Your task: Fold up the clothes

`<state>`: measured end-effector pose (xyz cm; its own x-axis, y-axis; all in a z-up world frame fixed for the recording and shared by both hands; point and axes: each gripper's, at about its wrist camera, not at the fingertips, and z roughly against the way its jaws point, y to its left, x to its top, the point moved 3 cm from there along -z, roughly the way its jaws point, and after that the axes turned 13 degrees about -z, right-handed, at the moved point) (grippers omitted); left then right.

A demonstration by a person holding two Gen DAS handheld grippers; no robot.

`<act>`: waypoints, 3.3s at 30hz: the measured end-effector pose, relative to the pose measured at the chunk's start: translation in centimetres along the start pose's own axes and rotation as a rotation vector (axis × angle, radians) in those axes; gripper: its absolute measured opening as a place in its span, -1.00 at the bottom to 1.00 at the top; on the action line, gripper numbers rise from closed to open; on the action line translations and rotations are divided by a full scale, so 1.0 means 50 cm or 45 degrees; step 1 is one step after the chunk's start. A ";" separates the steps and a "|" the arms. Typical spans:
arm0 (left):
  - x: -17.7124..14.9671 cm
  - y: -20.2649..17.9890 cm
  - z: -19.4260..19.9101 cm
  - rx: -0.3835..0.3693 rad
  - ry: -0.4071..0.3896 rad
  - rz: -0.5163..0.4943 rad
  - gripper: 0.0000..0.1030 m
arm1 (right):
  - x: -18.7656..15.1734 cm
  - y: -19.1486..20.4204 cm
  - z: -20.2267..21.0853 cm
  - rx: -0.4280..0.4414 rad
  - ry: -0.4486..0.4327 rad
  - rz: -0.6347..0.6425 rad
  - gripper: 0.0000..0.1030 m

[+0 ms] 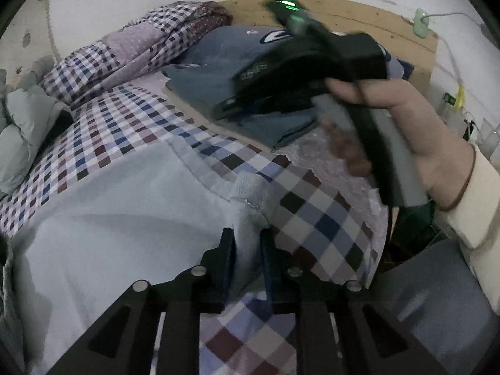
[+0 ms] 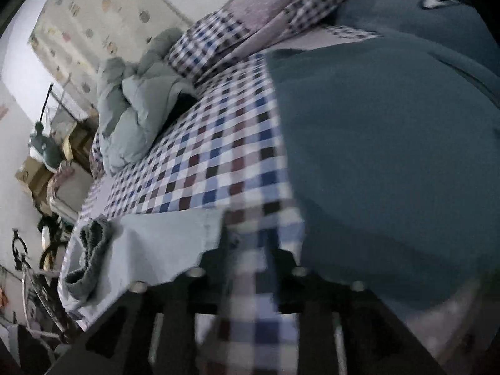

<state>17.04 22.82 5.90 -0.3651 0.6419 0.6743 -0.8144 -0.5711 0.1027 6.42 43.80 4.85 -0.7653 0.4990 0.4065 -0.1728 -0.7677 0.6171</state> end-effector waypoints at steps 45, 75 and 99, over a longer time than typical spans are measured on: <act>0.024 0.260 0.229 0.213 -0.507 0.591 -0.79 | -0.057 0.061 -0.178 0.011 0.308 0.191 -0.88; 0.042 0.035 0.053 0.076 -0.321 0.356 -0.79 | -0.066 -0.015 -0.064 0.431 0.421 -0.240 -0.24; 0.005 0.060 0.113 0.085 -0.498 0.401 -0.79 | -0.069 0.005 -0.177 0.450 0.553 -0.523 0.16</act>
<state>17.05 18.36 10.52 -0.3820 0.2006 0.9021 -0.6565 -0.7459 -0.1121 3.55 38.31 -2.35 -0.8727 0.4586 -0.1678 -0.3455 -0.3370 0.8758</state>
